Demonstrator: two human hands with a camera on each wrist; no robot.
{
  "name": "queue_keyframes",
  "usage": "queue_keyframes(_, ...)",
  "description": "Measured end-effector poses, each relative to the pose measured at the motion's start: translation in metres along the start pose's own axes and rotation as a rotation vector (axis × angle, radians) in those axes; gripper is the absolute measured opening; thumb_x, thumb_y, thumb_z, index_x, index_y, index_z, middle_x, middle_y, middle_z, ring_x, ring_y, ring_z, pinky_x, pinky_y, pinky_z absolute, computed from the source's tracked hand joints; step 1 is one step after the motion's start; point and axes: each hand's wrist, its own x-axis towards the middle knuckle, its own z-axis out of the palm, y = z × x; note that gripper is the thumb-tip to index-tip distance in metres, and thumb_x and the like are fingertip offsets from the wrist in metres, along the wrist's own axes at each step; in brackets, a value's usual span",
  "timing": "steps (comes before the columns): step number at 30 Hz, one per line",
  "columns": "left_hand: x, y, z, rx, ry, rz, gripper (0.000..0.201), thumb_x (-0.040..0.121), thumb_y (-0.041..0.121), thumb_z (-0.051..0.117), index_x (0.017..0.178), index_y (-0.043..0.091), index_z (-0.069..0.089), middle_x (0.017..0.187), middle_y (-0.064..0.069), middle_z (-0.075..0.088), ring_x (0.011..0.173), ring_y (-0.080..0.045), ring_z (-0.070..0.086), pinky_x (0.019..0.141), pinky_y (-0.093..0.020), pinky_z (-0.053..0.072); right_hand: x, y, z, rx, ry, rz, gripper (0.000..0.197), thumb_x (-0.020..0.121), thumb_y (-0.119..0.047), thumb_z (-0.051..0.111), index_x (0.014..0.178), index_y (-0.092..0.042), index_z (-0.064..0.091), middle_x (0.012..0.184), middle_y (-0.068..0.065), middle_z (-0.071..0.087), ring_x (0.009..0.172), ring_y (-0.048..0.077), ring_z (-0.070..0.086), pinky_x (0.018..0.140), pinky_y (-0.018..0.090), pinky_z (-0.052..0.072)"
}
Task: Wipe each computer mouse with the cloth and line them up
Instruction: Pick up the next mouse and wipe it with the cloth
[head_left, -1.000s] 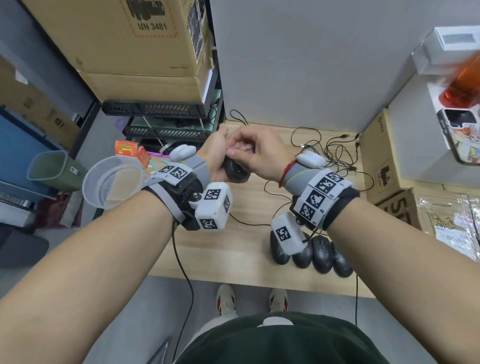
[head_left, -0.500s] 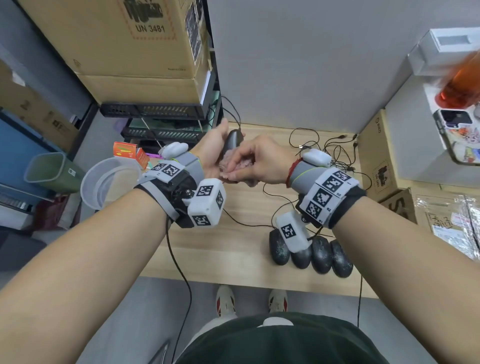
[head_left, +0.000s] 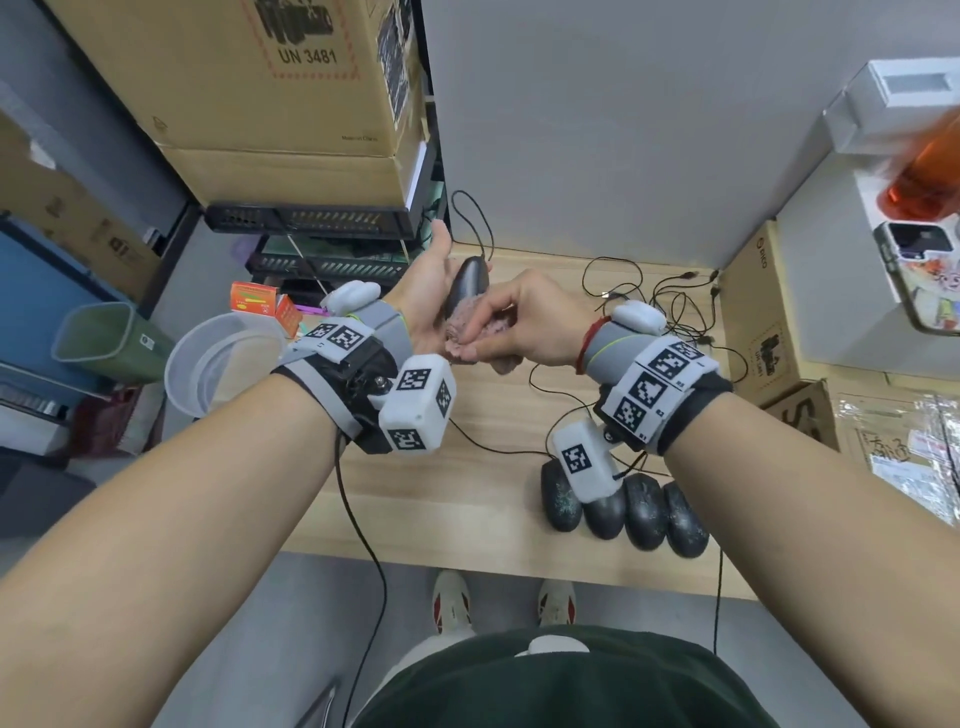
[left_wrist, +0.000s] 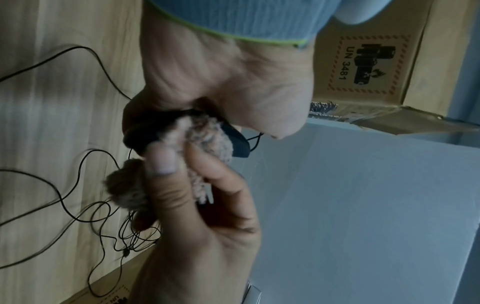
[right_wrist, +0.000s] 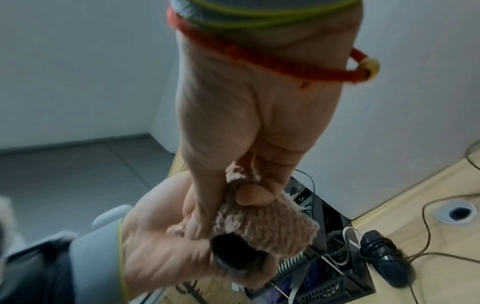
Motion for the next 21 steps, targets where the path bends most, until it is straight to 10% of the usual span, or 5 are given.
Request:
queue_keyframes(5,-0.003,-0.006,0.009,0.177,-0.154,-0.069,0.103,0.077,0.092,0.001,0.099,0.022,0.072,0.078,-0.004,0.05,0.063,-0.017,0.041,0.065,-0.032,0.04,0.012,0.001,-0.012,0.187,0.368,-0.062,0.011,0.084,0.003,0.074,0.085,-0.005,0.066,0.066,-0.018,0.069,0.058,0.004,0.06,0.055,0.023,0.053)
queue_keyframes(8,0.001,-0.01,0.017,0.166,-0.048,-0.029,0.089,0.084,0.088,0.017,0.101,0.017,0.068,0.076,-0.005,0.055,0.061,-0.02,0.049,0.068,-0.035,0.05,0.017,0.011,-0.014,0.061,0.573,-0.052,0.016,0.086,-0.01,0.075,0.085,-0.02,0.063,0.065,-0.017,0.062,0.055,-0.007,0.054,0.057,0.02,0.049)
queue_keyframes(12,0.011,-0.007,0.013,0.145,0.132,0.067,0.082,0.089,0.079,0.033,0.113,0.007,0.064,0.09,-0.015,0.072,0.066,-0.026,0.07,0.063,-0.037,0.058,0.005,0.018,0.003,0.059,0.452,-0.088,0.018,0.083,-0.004,0.077,0.082,-0.016,0.062,0.068,-0.012,0.063,0.05,0.0,0.056,0.048,0.024,0.049)
queue_keyframes(16,0.03,-0.011,-0.015,0.202,0.224,-0.012,0.119,0.058,0.096,0.054,0.13,0.001,0.06,0.113,-0.021,0.072,0.097,-0.038,0.073,0.089,-0.054,0.058,-0.004,0.011,0.006,-0.054,0.151,-0.131,0.016,0.076,-0.006,0.084,0.077,-0.015,0.07,0.068,-0.01,0.068,0.055,0.01,0.061,0.054,0.027,0.051)
queue_keyframes(21,0.009,-0.007,0.008,0.171,0.066,0.038,0.073,0.095,0.071,0.04,0.132,0.013,0.063,0.119,-0.01,0.072,0.102,-0.027,0.071,0.077,-0.038,0.06,0.012,0.013,-0.019,-0.011,0.5,-0.025,0.017,0.076,-0.023,0.082,0.078,-0.03,0.067,0.081,-0.007,0.069,0.074,0.022,0.07,0.07,0.045,0.061)
